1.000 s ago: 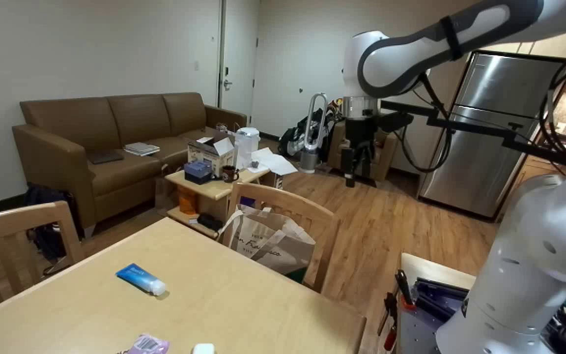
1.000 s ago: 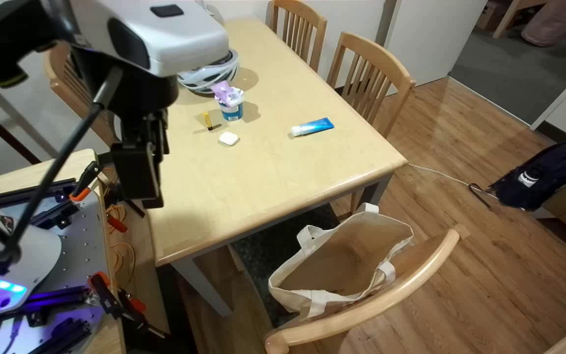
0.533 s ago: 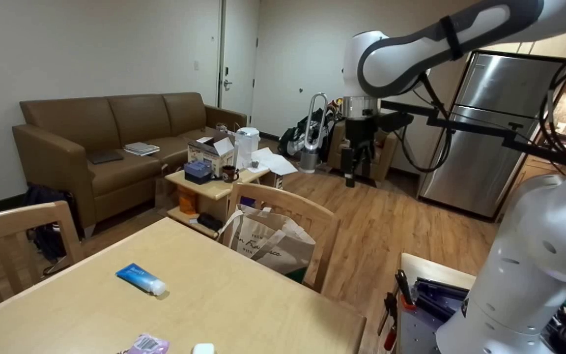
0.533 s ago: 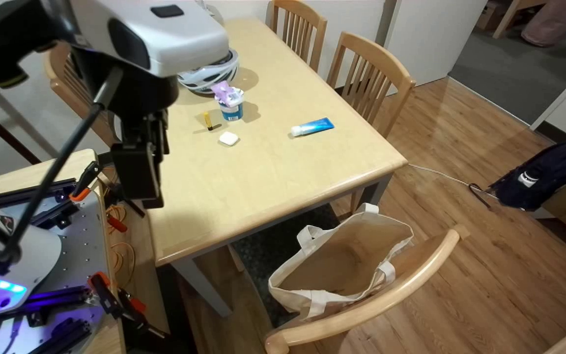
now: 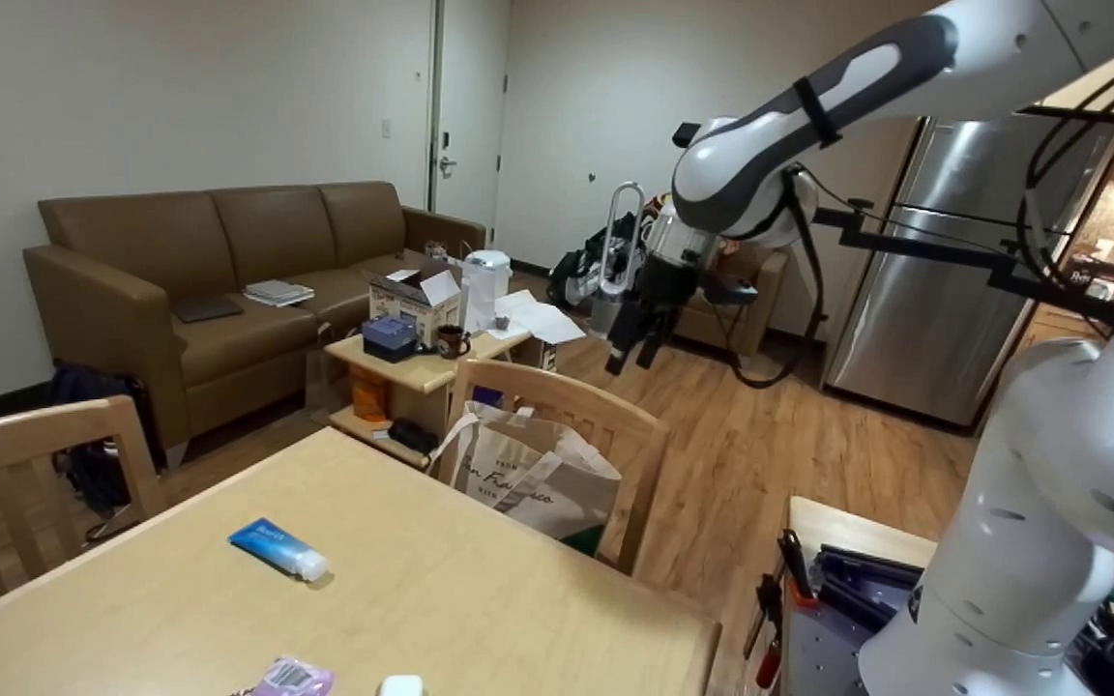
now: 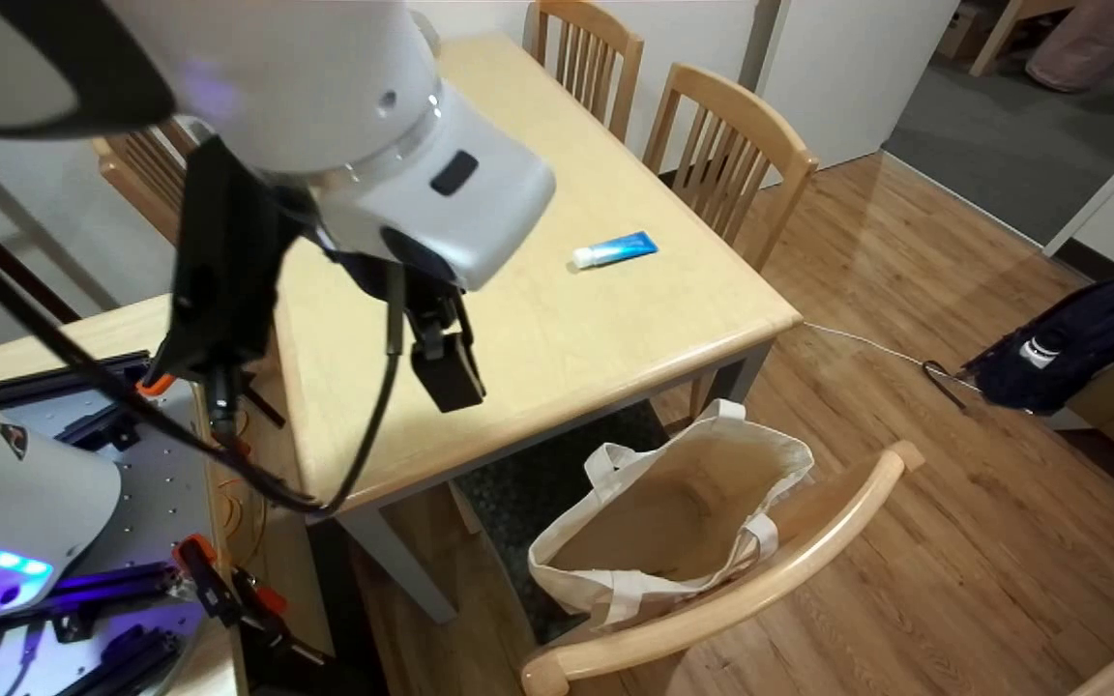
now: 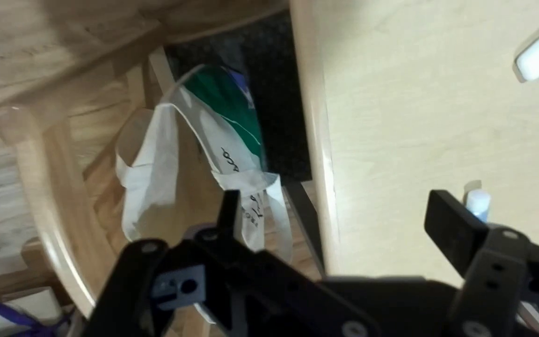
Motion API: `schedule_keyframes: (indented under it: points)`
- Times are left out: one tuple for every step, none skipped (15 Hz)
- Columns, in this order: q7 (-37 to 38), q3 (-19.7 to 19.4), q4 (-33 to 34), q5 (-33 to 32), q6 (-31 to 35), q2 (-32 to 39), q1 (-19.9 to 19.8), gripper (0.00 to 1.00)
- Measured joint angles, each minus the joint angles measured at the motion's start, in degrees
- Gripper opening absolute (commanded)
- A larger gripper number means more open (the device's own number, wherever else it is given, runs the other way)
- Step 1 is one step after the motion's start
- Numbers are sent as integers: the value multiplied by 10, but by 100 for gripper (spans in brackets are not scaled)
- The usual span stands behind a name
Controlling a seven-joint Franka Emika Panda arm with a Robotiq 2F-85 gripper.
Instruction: Remove the small white item from the table and put it in the bag
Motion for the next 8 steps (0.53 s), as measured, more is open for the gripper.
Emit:
schedule_keyframes:
  points:
    - [-38,-28,1,48,26,21,40,100]
    - [-81,-55,4,97,38,38,85,100]
    - [-123,-71,11,145,39,53,118,100]
    - [-150,-78,19,175,39,66,140,100]
    - [-158,-79,26,186,39,77,150,100]
    - [-161,-80,31,189,38,83,153,100]
    - [-162,-80,33,190,38,85,154,100]
    - [-163,-70,34,190,38,85,142,100]
